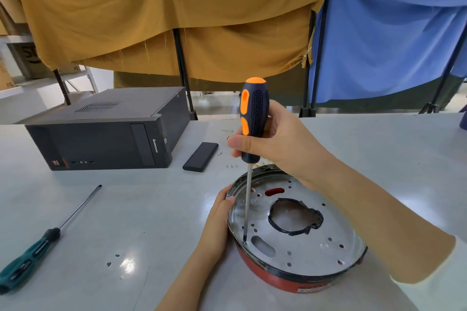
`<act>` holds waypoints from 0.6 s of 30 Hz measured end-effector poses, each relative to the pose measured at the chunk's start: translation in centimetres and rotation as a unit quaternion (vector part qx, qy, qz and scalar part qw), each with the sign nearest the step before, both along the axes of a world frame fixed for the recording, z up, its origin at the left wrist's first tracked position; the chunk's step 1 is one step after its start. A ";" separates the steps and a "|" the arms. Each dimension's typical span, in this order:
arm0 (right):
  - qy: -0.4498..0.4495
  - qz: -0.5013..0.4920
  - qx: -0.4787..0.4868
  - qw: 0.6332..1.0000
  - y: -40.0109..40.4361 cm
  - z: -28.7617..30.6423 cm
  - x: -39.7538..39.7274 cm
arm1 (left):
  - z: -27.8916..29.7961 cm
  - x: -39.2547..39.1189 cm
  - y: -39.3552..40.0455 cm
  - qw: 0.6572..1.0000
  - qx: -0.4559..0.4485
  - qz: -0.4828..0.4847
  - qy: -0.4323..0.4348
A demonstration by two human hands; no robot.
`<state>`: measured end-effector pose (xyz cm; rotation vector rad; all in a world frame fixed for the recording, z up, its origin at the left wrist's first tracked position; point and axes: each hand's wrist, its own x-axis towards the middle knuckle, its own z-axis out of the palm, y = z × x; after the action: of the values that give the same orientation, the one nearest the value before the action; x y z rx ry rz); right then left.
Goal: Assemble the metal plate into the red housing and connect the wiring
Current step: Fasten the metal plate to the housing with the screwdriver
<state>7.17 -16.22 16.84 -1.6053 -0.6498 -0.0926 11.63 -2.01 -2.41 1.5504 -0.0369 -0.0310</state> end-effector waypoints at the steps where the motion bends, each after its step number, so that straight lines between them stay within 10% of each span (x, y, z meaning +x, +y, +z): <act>1: 0.012 0.026 0.002 1.000 -0.1 0.0 0.0 | 0.0 0.1 0.0 1.000 0.003 0.003 -0.003; 6: 0.059 0.157 0.056 0.984 -1.4 -0.1 0.0 | 0.2 -0.1 0.0 1.000 0.010 -0.008 -0.013; 13: -0.021 -0.028 -0.006 0.999 0.0 -0.3 0.3 | 0.2 0.0 0.1 1.000 0.028 0.002 -0.010; 18: 0.072 0.173 0.054 0.981 -1.3 0.0 -0.2 | 0.3 -0.5 0.1 1.000 0.011 -0.001 -0.018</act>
<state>6.96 -17.51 16.81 -1.3611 -0.7882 0.2393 11.17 -1.95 -2.12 1.5736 -0.0672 -0.0042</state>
